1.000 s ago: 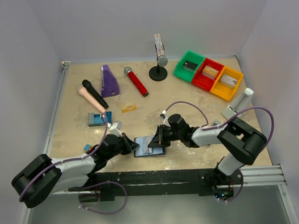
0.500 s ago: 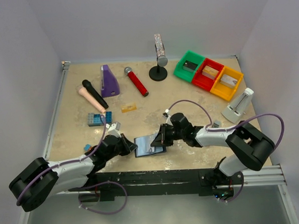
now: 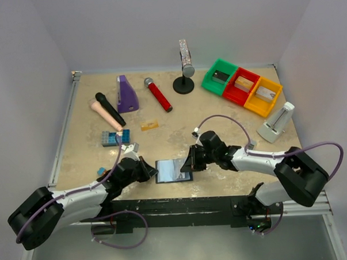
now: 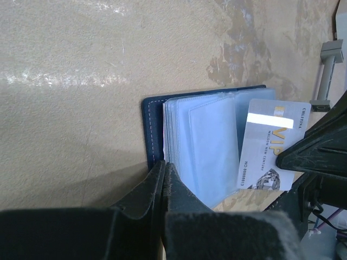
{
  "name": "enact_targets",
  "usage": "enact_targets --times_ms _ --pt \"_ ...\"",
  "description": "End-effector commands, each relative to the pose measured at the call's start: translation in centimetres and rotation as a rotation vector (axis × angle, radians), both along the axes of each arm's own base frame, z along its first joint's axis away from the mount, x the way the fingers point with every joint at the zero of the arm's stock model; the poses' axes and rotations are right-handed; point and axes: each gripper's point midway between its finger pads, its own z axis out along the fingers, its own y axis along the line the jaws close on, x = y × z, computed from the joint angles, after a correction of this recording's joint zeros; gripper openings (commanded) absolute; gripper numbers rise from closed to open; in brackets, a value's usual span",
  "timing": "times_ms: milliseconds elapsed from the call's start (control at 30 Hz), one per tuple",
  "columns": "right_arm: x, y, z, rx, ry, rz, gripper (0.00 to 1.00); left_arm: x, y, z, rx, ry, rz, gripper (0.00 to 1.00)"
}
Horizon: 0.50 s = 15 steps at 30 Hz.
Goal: Take the credit cards out of the card holder
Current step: Remove the credit card from the card holder.
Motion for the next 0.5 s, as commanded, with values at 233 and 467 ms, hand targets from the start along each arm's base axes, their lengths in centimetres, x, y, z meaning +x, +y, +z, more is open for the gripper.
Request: enact_targets --times_ms 233,467 --pt "0.7 -1.5 5.2 -0.063 -0.178 0.077 0.00 0.4 0.9 3.1 0.072 -0.052 -0.009 0.11" --pt "-0.1 -2.1 10.9 -0.045 -0.376 0.258 0.00 1.4 0.7 12.1 -0.030 -0.265 -0.013 0.51"
